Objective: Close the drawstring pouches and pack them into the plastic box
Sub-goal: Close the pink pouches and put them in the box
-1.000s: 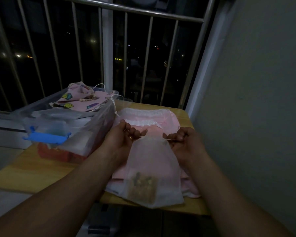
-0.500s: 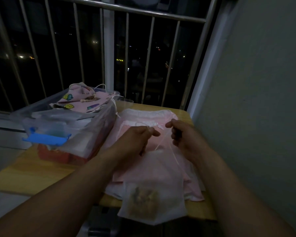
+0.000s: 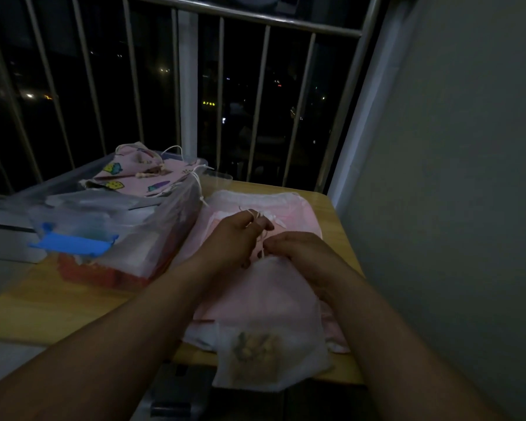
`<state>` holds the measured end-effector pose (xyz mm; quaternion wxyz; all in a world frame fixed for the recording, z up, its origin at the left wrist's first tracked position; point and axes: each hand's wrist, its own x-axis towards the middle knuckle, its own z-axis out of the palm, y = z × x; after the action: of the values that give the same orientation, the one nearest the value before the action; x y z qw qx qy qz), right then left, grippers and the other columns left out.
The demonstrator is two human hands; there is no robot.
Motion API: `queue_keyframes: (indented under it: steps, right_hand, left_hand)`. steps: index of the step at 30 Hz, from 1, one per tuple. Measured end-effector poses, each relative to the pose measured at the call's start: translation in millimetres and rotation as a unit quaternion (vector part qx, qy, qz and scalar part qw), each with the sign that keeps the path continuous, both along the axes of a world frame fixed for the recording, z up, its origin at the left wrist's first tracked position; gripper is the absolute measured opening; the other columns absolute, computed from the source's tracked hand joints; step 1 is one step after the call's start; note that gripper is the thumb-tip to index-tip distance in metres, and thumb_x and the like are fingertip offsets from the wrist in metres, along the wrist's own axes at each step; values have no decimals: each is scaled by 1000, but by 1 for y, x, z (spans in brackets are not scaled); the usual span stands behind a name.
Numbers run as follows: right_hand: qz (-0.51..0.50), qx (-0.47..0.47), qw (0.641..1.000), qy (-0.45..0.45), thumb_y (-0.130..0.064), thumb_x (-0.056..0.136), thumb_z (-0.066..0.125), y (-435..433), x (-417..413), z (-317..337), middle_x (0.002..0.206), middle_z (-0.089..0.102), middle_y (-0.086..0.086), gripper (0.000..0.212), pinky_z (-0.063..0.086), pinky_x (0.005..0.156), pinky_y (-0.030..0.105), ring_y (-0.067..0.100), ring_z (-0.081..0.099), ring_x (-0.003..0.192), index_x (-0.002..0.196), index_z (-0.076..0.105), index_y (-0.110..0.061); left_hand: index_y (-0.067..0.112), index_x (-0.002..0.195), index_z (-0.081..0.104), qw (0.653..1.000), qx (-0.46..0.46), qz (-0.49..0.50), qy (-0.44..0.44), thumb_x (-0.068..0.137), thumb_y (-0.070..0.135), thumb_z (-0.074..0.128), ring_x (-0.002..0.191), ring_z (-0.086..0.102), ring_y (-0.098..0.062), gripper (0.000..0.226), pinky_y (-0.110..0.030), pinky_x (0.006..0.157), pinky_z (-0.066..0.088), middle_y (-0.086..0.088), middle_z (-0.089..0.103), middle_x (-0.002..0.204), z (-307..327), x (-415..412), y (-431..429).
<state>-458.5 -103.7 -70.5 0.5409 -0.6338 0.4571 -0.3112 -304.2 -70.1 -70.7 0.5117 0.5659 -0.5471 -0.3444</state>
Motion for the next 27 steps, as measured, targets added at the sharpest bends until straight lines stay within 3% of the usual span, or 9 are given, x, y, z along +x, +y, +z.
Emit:
queue_keyframes:
  steps: [4,7,10,12,15,18,20,24,27]
  right_hand:
    - [9,-5,999,-30,-17,91,73,5,0,-4,97,80,11,12,52,107,47,32,72,108,89,83,-11]
    - [1,0,1000,-27,-18,92,72,2,2,-8,95,80,11,14,54,102,44,30,73,102,85,82,-11]
    - [9,142,976,-166,-4,97,63,1,5,-9,87,74,16,13,56,86,38,28,70,83,90,72,0]
    - [21,206,954,-217,-5,99,59,0,4,-8,81,70,13,16,55,77,34,23,67,73,87,69,-2]
    - [7,158,977,-146,-7,96,65,0,2,-6,77,70,12,22,54,71,33,21,67,69,77,75,-5]
    - [2,41,999,-5,-9,91,71,5,5,2,89,78,15,14,57,87,41,28,71,88,85,82,-5]
    - [17,-22,998,60,-9,92,69,8,8,4,97,79,13,14,54,98,43,29,71,100,90,82,-5]
    - [74,-53,992,82,-21,96,68,16,11,2,93,80,2,25,51,106,46,20,72,104,77,83,-18]
    - [84,-78,989,96,-26,95,70,18,13,1,93,80,-1,21,52,103,42,18,71,102,80,84,-22]
  left_hand:
    - [16,101,72,1000,2,-17,18,106,31,51,56,54,-14,27,-23,46,39,-7,61,69,-3,-2,2]
    - [17,105,72,999,2,-22,28,108,33,47,58,56,-12,30,-22,47,39,-8,62,73,-7,-4,3]
    - [12,104,71,997,7,10,73,110,34,42,52,51,-14,37,-24,50,41,-5,53,60,-7,0,1]
    - [6,101,69,994,14,28,103,111,33,39,45,45,-12,41,-27,53,41,-2,46,53,-8,5,-2]
    - [2,105,67,985,22,30,169,112,33,35,49,46,-15,45,-27,54,48,-2,46,56,-4,12,-4]
    - [3,114,68,967,14,-1,256,112,33,36,67,61,-20,43,-36,75,60,-6,59,71,3,15,-5]
    - [6,120,68,967,8,-18,253,112,33,36,80,68,-24,43,-39,87,59,-10,70,83,6,14,-6]
    - [7,128,64,967,11,-54,249,112,34,35,101,75,-28,43,-33,90,59,-16,77,108,6,8,-7]
    - [13,133,64,972,14,-75,220,112,38,35,103,75,-22,43,-33,89,59,-11,77,112,8,7,-4]
